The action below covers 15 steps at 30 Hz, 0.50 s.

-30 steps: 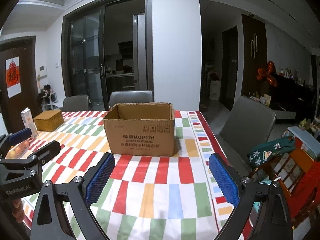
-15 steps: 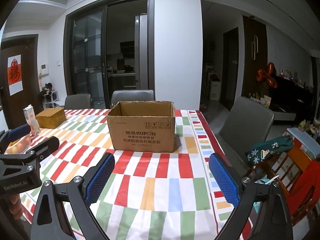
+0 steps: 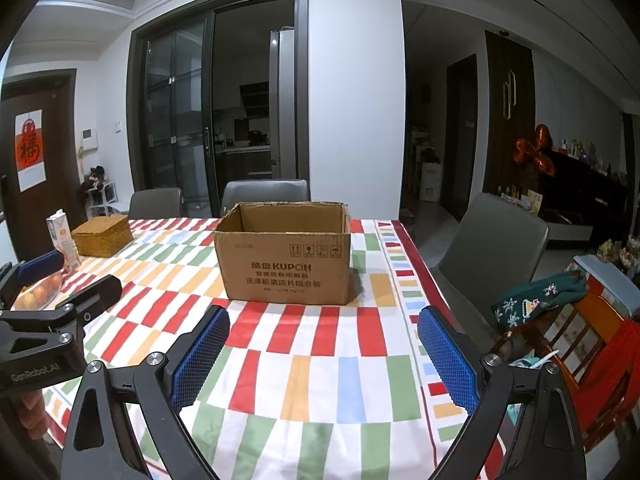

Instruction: Organize snacks

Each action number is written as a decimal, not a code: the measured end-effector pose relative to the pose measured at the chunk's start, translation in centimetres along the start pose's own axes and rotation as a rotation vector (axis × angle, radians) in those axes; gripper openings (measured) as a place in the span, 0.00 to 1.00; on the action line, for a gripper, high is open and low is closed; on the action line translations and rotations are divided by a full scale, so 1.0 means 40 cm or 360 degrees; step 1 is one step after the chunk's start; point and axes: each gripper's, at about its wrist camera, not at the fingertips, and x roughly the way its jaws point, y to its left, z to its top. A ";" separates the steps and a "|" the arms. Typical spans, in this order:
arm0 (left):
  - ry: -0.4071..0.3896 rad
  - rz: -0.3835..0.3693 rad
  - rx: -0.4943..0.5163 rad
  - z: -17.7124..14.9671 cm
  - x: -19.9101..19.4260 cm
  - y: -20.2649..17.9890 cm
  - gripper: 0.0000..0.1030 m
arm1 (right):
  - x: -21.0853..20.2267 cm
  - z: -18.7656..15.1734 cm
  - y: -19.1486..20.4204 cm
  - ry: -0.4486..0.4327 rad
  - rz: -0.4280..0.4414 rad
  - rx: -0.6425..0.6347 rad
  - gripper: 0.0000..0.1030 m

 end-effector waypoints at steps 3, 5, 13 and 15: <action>0.0003 -0.0002 0.0002 -0.001 0.001 0.000 1.00 | 0.000 0.000 0.000 -0.0001 -0.0004 0.0002 0.93; 0.0009 -0.0003 0.0004 -0.003 0.004 0.000 1.00 | 0.001 0.000 0.000 -0.0001 -0.0002 0.0000 0.93; 0.0030 -0.0004 -0.0006 -0.007 0.015 0.004 1.00 | 0.009 0.000 -0.003 0.0018 0.0006 -0.0006 0.93; 0.0030 -0.0009 -0.0007 -0.008 0.016 0.005 1.00 | 0.009 0.000 -0.003 0.0020 0.0007 -0.0005 0.93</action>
